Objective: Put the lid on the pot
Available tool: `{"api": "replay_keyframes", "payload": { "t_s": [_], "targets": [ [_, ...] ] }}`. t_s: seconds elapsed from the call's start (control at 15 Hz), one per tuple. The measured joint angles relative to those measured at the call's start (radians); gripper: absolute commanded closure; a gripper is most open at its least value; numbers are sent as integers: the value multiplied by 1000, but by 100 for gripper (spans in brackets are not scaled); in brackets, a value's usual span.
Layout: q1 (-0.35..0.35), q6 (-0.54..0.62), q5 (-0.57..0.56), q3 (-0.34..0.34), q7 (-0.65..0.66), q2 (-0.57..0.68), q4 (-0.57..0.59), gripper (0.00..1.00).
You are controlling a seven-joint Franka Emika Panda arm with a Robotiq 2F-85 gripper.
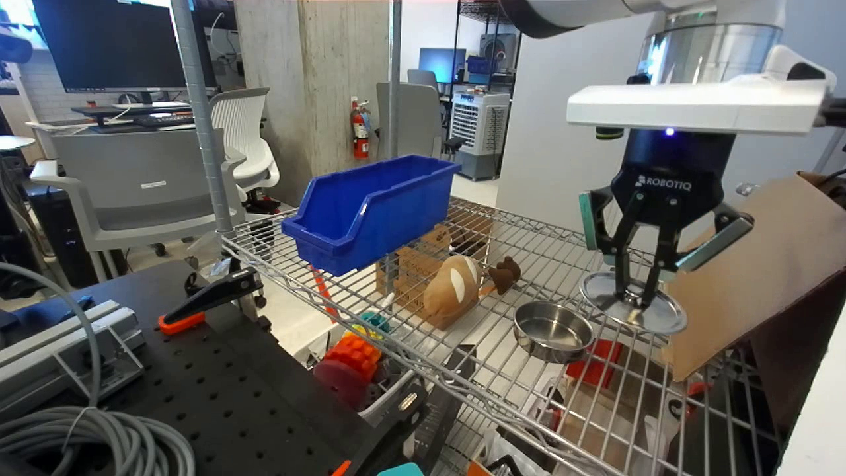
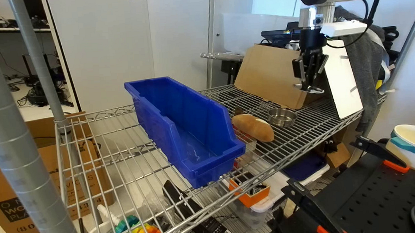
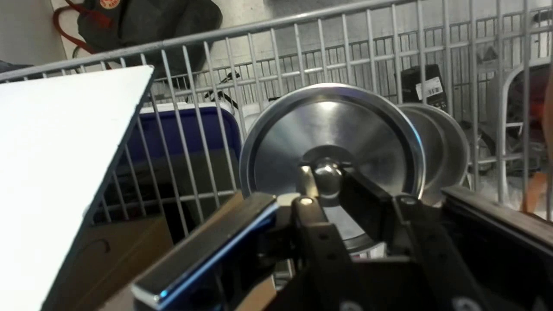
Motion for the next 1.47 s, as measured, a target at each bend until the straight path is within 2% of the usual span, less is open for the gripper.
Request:
{"api": "replay_keyframes", "payload": {
  "t_s": [0.53,1.47],
  "targets": [
    [27,14,43,76,36,76,44,94],
    [75,107,2,48,115,195,79,94]
  ]
}}
